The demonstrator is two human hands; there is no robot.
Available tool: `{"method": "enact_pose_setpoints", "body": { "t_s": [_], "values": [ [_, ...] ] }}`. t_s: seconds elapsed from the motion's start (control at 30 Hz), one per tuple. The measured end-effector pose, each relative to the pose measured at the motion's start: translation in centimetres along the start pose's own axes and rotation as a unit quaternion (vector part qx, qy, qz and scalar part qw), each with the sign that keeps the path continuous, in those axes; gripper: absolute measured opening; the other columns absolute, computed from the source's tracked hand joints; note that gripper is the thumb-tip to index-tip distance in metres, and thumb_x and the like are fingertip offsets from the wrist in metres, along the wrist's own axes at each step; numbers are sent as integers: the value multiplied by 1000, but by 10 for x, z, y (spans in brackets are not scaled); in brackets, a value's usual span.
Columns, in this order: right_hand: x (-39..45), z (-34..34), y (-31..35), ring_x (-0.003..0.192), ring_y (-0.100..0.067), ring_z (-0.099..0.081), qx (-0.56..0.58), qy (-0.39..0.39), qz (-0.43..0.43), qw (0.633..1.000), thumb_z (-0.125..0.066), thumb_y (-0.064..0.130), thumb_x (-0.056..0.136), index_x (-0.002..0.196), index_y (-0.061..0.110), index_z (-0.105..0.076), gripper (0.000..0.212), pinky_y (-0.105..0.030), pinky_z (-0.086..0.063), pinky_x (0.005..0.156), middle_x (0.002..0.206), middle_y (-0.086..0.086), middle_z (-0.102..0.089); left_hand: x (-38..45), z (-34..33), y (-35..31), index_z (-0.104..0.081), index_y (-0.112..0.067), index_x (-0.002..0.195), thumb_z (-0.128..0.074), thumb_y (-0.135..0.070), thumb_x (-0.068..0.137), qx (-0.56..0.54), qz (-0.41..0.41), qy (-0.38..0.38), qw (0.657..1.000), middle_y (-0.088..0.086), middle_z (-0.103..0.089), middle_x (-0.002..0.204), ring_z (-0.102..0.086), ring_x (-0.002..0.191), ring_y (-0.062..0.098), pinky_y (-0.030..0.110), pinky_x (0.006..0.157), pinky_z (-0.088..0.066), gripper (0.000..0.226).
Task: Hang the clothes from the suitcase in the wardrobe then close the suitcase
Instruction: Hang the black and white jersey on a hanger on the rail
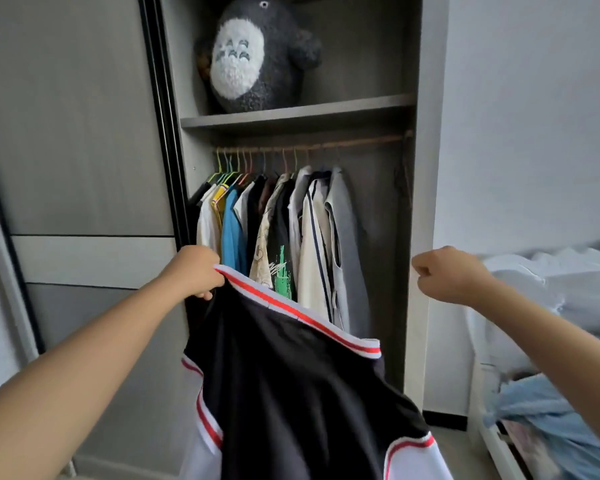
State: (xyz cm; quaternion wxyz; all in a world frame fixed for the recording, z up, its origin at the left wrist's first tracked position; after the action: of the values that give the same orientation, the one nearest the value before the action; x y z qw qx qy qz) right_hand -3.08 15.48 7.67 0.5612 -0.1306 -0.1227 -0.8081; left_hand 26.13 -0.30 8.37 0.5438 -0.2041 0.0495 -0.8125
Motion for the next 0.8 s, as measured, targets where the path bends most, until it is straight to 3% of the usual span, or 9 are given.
{"method": "enact_pose_setpoints", "body": {
  "t_s": [0.13,0.23,0.3,0.4,0.5,0.6,0.67,0.73,0.8],
  "values": [
    [33,-25,-22,65,-11,-46,82,63,45,994,-48,11,87,60,23,-38,31,-14,-34,56,66,4,-44,25,-13,-62,-37,-9,53,-52,0,78,-49,-36,4,998,6,-45,50,-49,26,2,15,36,-36,30],
    [42,-49,4,74,-10,-50,157,114,121,974,-54,19,89,68,27,-44,25,-13,-39,61,73,9,-47,44,-17,-96,-37,-8,53,-55,-1,81,-84,-47,3,995,6,-44,46,-53,31,8,12,31,-35,34],
    [52,-71,24,88,-13,-55,225,146,159,950,-57,28,89,91,23,-54,6,-20,-45,76,89,6,-55,64,-19,-109,-37,-7,53,-55,0,82,-120,-46,1,992,5,-45,42,-56,40,14,14,34,-38,35],
    [77,-109,54,120,-14,-47,278,185,191,923,-61,29,86,136,17,-35,57,-23,-38,98,133,-1,-47,93,-15,-117,-37,-9,54,-55,3,81,-174,-77,-28,981,8,-48,52,-57,34,5,15,37,-43,35],
    [113,-134,73,136,-13,-27,324,162,200,911,-63,24,86,146,17,-14,79,-12,-24,99,151,1,-22,123,-7,-113,-44,-9,54,-58,6,77,-194,-128,-72,970,9,-55,52,-60,40,4,20,49,-52,31],
    [154,-148,84,126,-3,-27,396,141,202,885,-65,13,84,144,21,-18,77,9,-20,85,141,9,-25,157,-5,-102,-47,-10,54,-60,9,73,-193,-169,-108,960,10,-56,60,-66,60,22,34,64,-56,30],
    [191,-153,90,121,1,-30,416,137,216,873,-68,8,81,139,17,-33,68,12,-22,81,138,10,-27,190,-4,-90,-50,-7,56,-59,12,74,-215,-182,-119,952,9,-56,62,-64,59,18,28,58,-57,27],
    [226,-153,87,112,-2,-41,414,134,215,875,-72,12,73,124,8,-51,55,3,-32,88,124,7,-40,223,-4,-82,-58,-2,63,-59,12,75,-241,-187,-105,946,5,-60,66,-60,49,6,16,48,-52,19],
    [257,-151,74,95,-8,-51,378,123,186,899,-72,23,71,104,6,-60,39,-18,-43,85,100,4,-52,260,-4,-76,-59,-3,64,-59,13,75,-275,-192,-90,938,0,-61,69,-55,47,8,16,43,-45,19]
  ]
}}
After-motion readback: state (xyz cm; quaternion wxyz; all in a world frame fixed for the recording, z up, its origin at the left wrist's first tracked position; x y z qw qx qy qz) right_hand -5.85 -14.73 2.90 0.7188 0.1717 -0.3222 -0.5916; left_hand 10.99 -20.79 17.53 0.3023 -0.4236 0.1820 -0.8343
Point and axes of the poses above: each hand's wrist, its own x-axis towards the middle knuckle, its own z-axis out of the back of the hand, y = z × x, the point moved 5 cm from there along x, towards the middle knuckle
